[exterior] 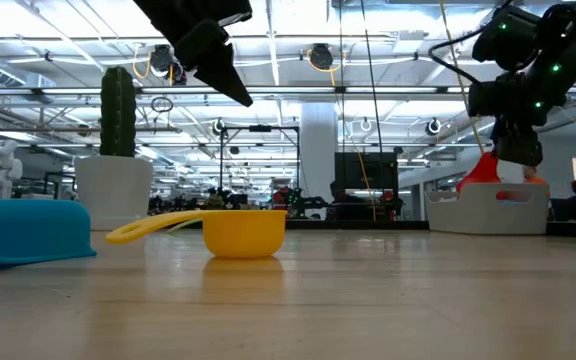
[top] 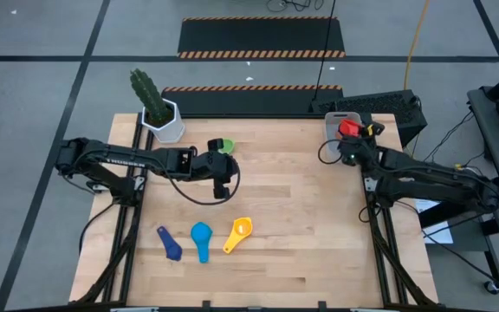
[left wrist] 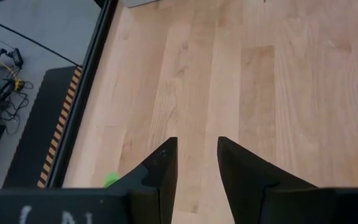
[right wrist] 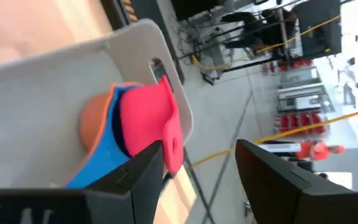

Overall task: Nest measuring cups in basket
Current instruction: Stack the red measuring cup on top of the dark blue measuring cup in the gray bin

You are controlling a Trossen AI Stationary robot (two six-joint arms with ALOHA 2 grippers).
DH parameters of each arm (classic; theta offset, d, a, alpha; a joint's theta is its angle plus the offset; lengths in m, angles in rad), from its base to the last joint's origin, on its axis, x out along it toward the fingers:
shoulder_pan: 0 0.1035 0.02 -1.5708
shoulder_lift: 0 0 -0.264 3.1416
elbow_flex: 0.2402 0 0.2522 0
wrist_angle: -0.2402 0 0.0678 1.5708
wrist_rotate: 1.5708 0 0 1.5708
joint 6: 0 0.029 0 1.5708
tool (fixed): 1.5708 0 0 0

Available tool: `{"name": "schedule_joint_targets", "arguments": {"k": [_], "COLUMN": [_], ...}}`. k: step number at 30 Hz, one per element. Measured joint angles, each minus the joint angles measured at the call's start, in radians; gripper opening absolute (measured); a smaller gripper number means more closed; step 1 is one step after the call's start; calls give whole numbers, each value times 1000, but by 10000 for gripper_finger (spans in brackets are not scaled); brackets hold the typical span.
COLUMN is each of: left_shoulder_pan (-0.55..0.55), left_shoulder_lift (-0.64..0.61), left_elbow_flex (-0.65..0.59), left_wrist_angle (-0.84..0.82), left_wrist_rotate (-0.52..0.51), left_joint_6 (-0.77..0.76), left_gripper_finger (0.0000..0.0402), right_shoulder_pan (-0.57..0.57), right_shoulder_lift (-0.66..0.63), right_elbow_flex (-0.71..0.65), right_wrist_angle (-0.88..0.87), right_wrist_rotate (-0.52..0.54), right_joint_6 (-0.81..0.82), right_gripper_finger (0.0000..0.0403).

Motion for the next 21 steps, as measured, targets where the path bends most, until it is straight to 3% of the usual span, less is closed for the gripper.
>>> {"name": "schedule_joint_targets", "arguments": {"k": [12,21], "left_shoulder_pan": [0,0], "left_shoulder_lift": [0,0], "left_elbow_flex": [0,0], "left_wrist_angle": [0,0], "left_wrist_rotate": [0,0], "left_joint_6": [-25,-28], "left_gripper_finger": [118,118], "right_shoulder_pan": [0,0], "right_shoulder_lift": [-14,-35], "right_elbow_flex": [79,86], "right_wrist_angle": [-82,-72], "right_wrist_rotate": [28,29], "right_joint_6": [131,139], "right_gripper_finger": [194,194]}}
